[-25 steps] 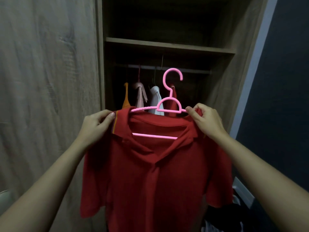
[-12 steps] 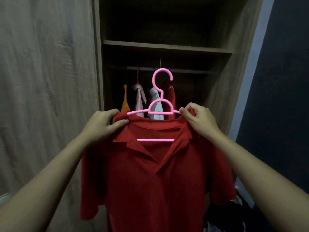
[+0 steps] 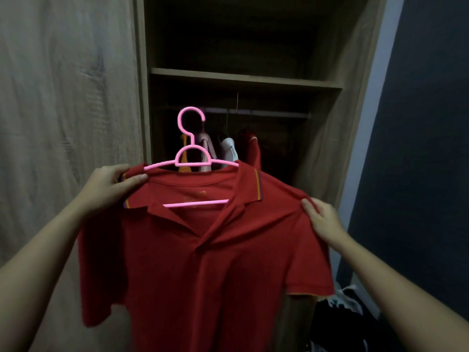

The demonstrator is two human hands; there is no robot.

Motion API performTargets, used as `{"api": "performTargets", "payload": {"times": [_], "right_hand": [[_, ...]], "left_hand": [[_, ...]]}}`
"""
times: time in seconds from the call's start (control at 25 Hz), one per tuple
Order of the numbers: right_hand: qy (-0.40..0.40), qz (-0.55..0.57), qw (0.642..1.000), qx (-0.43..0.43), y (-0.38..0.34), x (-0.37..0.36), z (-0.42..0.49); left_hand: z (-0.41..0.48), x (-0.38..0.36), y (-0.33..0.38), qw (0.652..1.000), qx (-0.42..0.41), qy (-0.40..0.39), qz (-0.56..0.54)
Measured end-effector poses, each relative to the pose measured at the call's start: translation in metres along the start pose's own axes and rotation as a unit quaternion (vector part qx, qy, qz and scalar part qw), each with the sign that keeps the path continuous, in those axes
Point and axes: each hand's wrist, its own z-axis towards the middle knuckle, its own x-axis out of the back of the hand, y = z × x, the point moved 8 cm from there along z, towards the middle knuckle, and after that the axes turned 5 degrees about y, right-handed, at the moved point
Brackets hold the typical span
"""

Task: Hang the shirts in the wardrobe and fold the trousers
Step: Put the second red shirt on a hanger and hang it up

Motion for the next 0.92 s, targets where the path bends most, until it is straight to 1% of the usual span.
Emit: {"api": "performTargets", "payload": {"times": [0.04,0.08,0.16,0.24,0.28,0.36,0.4,0.44,0.48,0.56,0.6,0.64,0.68,0.72,0.76,0.8,0.84,0.88,0.92], "right_hand": [[0.015,-0.009,1.0,0.002,0.003,0.009,0.007],[0.015,-0.027,1.0,-0.004,0.006,0.014,0.012],[-0.034,-0.031,0.999,0.0,0.0,0.01,0.018],[-0.092,0.052,0.994,0.041,-0.032,-0.001,0.02],[-0.114,0.071,0.989,0.062,-0.049,-0.006,0.022],[-0.163,0.03,0.982,0.087,-0.073,-0.017,0.023],[-0.182,-0.01,0.979,0.088,-0.076,-0.023,0.024],[-0.185,-0.052,0.977,0.089,-0.075,-0.027,0.025],[-0.17,-0.106,0.975,0.097,-0.072,-0.027,0.028],[-0.085,-0.257,0.957,0.107,-0.065,-0.023,0.033],[-0.04,-0.274,0.955,0.109,-0.066,-0.024,0.032],[-0.009,-0.236,0.965,0.112,-0.07,-0.028,0.029],[0.002,-0.167,0.981,0.097,-0.074,-0.034,0.025],[-0.019,-0.088,0.994,0.054,-0.079,-0.045,0.019],[-0.074,-0.016,0.997,-0.016,-0.079,-0.061,0.013],[-0.136,0.058,0.985,-0.091,-0.078,-0.076,0.009],[-0.177,0.117,0.965,-0.157,-0.074,-0.087,0.007],[-0.192,0.155,0.95,-0.194,-0.071,-0.092,0.011],[-0.184,0.162,0.947,-0.206,-0.063,-0.093,0.022]], "left_hand": [[0.0,-0.001,-0.006,1.0,0.01,-0.013,-0.019],[-0.001,-0.003,-0.01,0.998,0.019,-0.024,-0.047],[-0.004,-0.011,-0.015,0.994,0.038,-0.037,-0.095],[-0.007,-0.022,-0.012,0.99,0.044,-0.049,-0.128],[-0.007,-0.027,-0.009,0.987,0.045,-0.055,-0.147],[-0.006,-0.034,0.0,0.981,0.047,-0.065,-0.176],[-0.004,-0.035,0.007,0.982,0.043,-0.065,-0.17],[-0.004,-0.035,0.014,0.986,0.037,-0.062,-0.151],[-0.004,-0.035,0.022,0.991,0.03,-0.054,-0.121],[-0.007,-0.038,0.039,0.999,0.018,-0.033,-0.029],[-0.01,-0.044,0.05,0.999,0.019,-0.023,0.023],[-0.014,-0.052,0.06,0.997,0.026,-0.014,0.07],[-0.017,-0.064,0.073,0.993,0.032,-0.008,0.111],[-0.02,-0.077,0.087,0.989,0.035,-0.006,0.144],[-0.022,-0.092,0.102,0.985,0.032,-0.009,0.17],[-0.022,-0.107,0.117,0.982,0.025,-0.015,0.189],[-0.022,-0.122,0.131,0.979,0.019,-0.023,0.202],[-0.022,-0.136,0.145,0.977,0.016,-0.032,0.21],[-0.021,-0.148,0.156,0.975,0.019,-0.041,0.216]]}}
